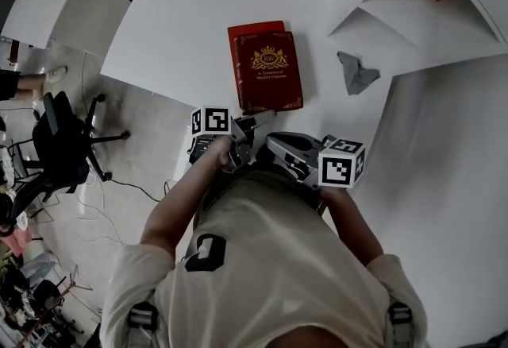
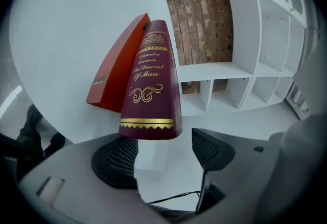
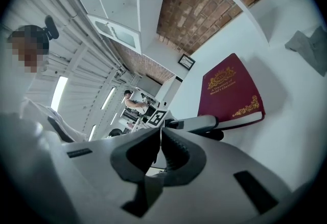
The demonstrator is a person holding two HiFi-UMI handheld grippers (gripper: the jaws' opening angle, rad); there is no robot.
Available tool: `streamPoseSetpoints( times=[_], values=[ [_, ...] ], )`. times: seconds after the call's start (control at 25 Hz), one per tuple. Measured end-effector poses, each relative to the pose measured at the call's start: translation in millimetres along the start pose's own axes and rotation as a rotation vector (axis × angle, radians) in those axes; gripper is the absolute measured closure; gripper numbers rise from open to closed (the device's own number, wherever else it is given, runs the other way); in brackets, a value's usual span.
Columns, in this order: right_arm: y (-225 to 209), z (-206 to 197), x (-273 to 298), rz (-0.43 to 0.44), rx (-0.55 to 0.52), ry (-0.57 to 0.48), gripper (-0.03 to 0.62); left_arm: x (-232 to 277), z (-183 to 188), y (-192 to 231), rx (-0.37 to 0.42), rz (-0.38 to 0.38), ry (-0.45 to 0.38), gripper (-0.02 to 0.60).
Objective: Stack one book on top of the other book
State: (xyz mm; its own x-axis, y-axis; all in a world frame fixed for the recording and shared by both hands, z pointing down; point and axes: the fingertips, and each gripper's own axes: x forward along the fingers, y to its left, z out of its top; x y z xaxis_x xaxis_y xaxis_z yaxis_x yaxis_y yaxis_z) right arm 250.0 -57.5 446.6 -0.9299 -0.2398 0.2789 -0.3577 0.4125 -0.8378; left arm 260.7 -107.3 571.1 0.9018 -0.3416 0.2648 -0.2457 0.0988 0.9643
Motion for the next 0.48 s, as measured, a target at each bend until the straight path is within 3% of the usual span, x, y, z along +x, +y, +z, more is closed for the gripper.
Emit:
streamPoseSetpoints(
  times=[0.16, 0.48],
  values=[
    [-14.4, 5.2, -2.9, -0.057, 0.061, -0.043, 0.586, -0.5, -0.5, 3.1, -0.026, -0.029, 0.003, 0.261],
    [-42.4, 5.4, -3.7, -0.168, 0.076, -0.072, 0.586, 2.8, -4.2, -0.9, -0.038, -0.069, 0.041, 0.262]
  ],
)
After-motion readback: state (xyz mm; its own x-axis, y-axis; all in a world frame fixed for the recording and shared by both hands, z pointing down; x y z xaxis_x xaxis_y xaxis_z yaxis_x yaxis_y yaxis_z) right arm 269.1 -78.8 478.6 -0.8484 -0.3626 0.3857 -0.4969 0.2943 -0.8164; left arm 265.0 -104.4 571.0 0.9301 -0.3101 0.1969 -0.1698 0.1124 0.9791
